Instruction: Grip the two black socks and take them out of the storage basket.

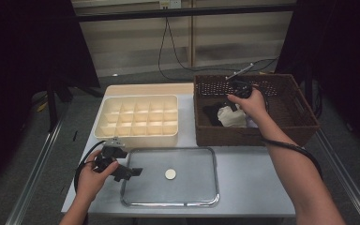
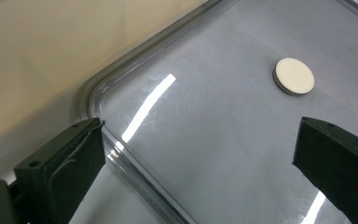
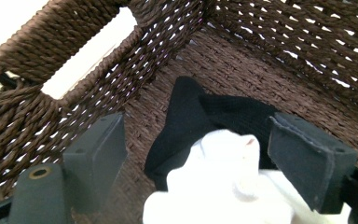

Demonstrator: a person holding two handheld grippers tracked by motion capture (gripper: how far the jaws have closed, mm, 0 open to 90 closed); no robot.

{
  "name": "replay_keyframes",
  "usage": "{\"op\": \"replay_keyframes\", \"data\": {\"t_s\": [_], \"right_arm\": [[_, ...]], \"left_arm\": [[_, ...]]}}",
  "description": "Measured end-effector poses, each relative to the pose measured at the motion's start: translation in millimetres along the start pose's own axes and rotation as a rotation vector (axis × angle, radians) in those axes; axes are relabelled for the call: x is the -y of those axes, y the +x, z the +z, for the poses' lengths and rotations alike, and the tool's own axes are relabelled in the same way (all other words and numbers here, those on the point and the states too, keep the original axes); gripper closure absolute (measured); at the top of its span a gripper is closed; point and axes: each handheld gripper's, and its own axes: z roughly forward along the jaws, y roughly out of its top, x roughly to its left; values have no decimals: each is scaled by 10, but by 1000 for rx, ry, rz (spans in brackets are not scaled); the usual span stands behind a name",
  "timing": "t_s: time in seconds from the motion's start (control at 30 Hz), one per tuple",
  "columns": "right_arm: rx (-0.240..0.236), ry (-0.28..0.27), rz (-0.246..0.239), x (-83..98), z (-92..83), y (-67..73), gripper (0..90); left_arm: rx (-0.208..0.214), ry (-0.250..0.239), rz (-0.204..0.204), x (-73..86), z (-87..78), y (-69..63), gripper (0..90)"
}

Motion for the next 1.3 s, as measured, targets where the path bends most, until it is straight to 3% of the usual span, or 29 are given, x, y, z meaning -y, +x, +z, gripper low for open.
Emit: {"op": "replay_keyframes", "data": {"t_s": [0.87,1.1,1.3], "right_arm": [[40,28,-2,-1,214,-80,320],[77,68,-13,55,230,-95,559],[69,71,-3,121,149,-121,768]], "left_arm": [[-15,-9,1,5,-23,22,19],[-14,-12,1,15,-31,21,19],[-17,-12,3,6,-33,22,18]]}}
